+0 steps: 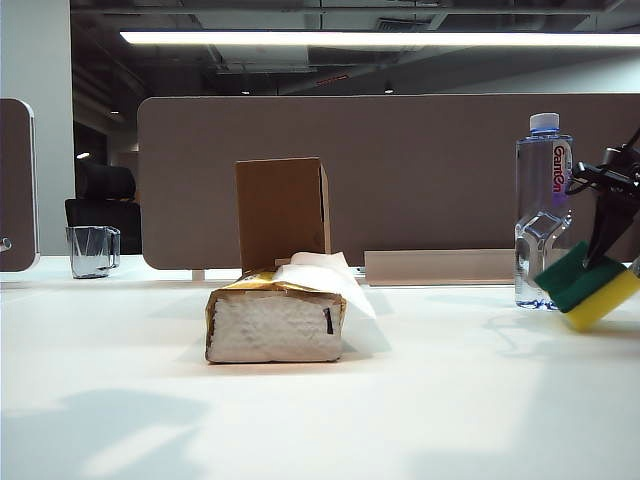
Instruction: Move the sponge from left to right to wipe the table, avoiding obstacles on the table, and finally reaching the bottle of mineral water.
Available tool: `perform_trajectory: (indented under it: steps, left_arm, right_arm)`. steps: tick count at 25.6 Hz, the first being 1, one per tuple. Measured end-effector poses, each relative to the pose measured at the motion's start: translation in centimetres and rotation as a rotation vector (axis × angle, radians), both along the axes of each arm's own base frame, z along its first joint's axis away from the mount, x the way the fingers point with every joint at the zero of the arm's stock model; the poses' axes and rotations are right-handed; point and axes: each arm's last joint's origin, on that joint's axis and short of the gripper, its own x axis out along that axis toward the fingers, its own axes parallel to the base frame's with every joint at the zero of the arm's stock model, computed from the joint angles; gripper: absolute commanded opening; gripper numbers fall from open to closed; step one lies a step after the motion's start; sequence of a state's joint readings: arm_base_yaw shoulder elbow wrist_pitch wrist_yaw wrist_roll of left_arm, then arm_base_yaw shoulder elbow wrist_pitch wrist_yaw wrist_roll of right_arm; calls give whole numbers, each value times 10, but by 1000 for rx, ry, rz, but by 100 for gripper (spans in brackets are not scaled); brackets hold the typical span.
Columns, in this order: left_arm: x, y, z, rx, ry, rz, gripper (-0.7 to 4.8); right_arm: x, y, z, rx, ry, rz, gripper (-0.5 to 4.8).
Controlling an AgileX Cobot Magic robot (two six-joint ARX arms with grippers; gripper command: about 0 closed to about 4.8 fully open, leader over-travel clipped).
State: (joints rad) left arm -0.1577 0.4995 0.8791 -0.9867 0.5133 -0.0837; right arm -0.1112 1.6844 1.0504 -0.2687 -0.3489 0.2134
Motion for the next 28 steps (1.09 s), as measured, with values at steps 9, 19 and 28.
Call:
perform_trajectory:
  steps: [9,19,28]
  left_arm:
    - [-1,0,0,-8,7,-12,341]
    - [0,0,0,-11,9,-14,341]
    - [0,0,0,-11,9,-14,341]
  right_arm:
    - [-2,1,-1,36,19,26,226]
    - [-8,2,15,35,-19,30,226]
    - [-23,4,46,40,-102,44,225]
